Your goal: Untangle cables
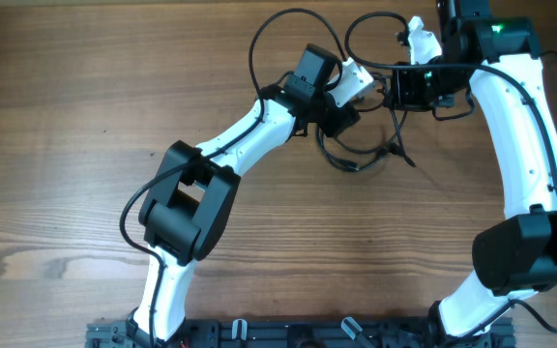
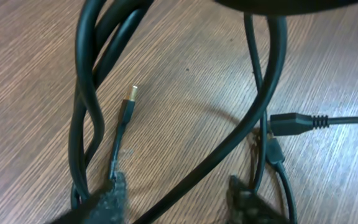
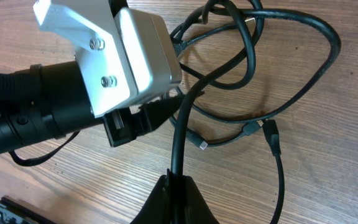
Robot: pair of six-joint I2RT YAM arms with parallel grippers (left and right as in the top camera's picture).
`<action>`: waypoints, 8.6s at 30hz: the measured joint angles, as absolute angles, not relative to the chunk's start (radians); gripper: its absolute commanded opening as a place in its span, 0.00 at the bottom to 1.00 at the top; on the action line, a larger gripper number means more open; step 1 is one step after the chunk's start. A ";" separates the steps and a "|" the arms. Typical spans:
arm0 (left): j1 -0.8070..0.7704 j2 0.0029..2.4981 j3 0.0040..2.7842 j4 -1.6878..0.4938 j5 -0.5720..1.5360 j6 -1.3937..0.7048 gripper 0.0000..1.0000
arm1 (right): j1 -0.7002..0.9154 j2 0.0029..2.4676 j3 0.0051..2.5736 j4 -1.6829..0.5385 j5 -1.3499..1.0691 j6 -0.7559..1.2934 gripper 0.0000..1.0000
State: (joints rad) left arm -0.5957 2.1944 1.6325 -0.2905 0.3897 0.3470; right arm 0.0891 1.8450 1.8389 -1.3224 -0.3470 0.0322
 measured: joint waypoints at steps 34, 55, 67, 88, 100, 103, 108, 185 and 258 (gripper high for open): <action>-0.468 1.827 1.629 -0.731 0.553 0.117 0.04 | -0.100 1.845 1.839 -1.147 -0.355 0.278 0.04; -0.278 1.725 1.629 -0.737 0.814 0.118 0.04 | -0.205 1.898 1.816 -1.218 -0.698 -0.086 0.80; -0.345 1.724 1.627 -0.414 0.936 -0.178 0.04 | -0.054 1.834 1.823 -1.143 -0.838 -0.076 0.70; -0.331 1.722 1.627 -0.489 0.826 -0.292 0.04 | 0.082 1.831 1.824 -0.899 -0.857 0.047 0.63; -0.363 1.722 1.627 -0.584 0.823 0.255 0.04 | 0.096 1.831 1.824 -0.884 -0.803 0.291 0.64; -0.368 1.722 1.627 -0.593 0.818 0.299 0.04 | 0.097 1.831 1.824 -0.879 -0.806 0.333 0.64; -0.368 1.722 1.627 -0.656 0.801 0.377 0.04 | 0.097 1.831 1.824 -0.846 -0.853 0.379 0.64; -0.582 1.732 1.616 -0.398 -0.116 -0.060 0.04 | -0.071 1.853 1.850 -1.189 -0.759 0.286 0.05; -0.296 1.722 1.359 -1.036 0.234 -0.469 0.80 | -0.177 1.852 1.853 -1.092 -0.767 0.066 0.72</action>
State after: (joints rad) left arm -0.2962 1.7218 1.3590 -1.0355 0.2340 -0.4694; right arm -0.1772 1.8519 1.8526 -1.0920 -0.7673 0.0662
